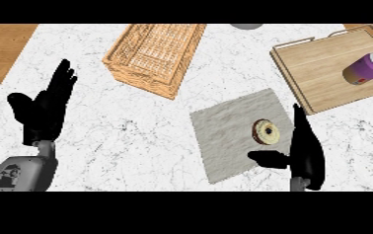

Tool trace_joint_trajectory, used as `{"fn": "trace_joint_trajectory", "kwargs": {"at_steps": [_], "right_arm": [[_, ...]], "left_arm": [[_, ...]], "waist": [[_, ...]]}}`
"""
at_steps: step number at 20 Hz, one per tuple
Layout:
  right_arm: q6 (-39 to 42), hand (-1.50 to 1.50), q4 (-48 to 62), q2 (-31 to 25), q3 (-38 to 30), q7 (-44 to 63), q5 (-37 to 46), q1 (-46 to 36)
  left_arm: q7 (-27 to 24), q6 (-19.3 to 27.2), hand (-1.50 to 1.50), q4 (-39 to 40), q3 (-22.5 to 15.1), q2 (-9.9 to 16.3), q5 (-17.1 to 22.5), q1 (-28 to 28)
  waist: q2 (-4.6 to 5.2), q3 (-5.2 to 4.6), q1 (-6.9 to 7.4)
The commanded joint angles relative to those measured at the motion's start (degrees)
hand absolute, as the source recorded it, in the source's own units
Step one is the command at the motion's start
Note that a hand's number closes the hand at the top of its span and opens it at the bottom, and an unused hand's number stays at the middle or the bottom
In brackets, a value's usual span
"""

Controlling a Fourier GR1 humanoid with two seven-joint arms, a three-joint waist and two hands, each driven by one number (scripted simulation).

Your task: Pick the cupcake from the placemat and place it in the basket

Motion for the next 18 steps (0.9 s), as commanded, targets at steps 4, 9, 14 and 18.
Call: {"fn": "trace_joint_trajectory", "kwargs": {"at_steps": [4, 9, 14, 18], "right_arm": [[-1.29, -1.5, 4.57, 0.14, -3.66, -5.71, -1.61, 0.68], [-2.62, -1.5, 9.27, 1.82, -3.43, -7.73, -0.71, -0.19], [0.32, -1.5, 13.27, 1.99, -5.92, -6.21, -0.25, -5.39], [1.11, -1.5, 14.25, 3.66, -5.66, -5.25, -0.22, -7.19]], "left_arm": [[0.05, -1.76, 0.0, 0.42, 2.81, -1.84, -2.08, -0.86], [3.98, -4.81, 0.0, -3.8, 5.47, 0.11, -0.77, 0.55], [0.45, -5.57, 0.0, -0.15, 5.34, -3.25, -2.96, -0.54], [-2.08, -4.9, 0.0, 4.16, 6.24, -4.53, -4.81, -1.93]], "waist": [[-0.01, 0.01, -0.02], [-0.03, 0.02, 0.12], [0.02, 0.01, 0.04], [0.03, 0.0, -0.02]]}}
